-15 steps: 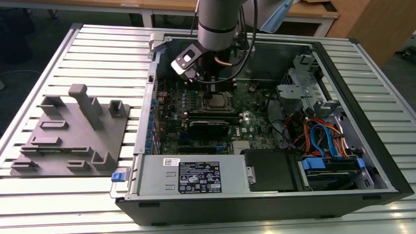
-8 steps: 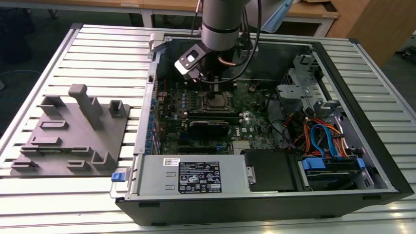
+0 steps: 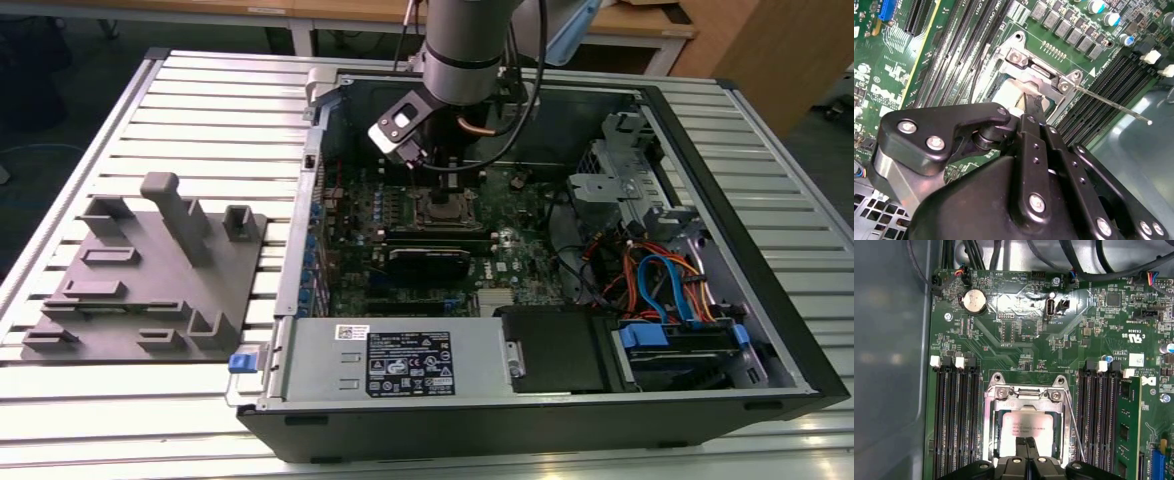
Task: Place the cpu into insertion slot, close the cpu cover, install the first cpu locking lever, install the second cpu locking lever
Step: 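Close the cpu cover, then install the first cpu locking lever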
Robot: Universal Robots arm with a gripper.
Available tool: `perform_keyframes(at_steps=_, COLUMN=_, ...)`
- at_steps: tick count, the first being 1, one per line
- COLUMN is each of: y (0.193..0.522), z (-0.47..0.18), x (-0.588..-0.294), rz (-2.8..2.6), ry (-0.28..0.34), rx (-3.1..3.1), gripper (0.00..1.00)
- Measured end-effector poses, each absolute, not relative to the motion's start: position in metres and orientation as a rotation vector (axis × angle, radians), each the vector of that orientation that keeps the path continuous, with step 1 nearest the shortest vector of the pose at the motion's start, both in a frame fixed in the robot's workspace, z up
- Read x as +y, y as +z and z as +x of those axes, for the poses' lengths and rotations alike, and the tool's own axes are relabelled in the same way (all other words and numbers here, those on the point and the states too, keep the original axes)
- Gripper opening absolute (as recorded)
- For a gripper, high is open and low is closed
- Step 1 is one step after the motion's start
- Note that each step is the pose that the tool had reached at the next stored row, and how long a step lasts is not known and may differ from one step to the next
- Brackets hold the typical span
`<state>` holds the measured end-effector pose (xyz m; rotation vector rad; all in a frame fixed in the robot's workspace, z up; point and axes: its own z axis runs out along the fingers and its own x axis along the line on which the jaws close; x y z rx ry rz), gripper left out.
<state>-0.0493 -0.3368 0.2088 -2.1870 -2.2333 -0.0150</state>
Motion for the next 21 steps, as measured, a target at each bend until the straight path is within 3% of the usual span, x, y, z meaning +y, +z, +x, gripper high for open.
perform_keyframes(at_steps=21, y=0.209, z=-0.039, x=-0.337, rz=-2.187, ry=-0.014, rx=-2.234, gripper=0.1)
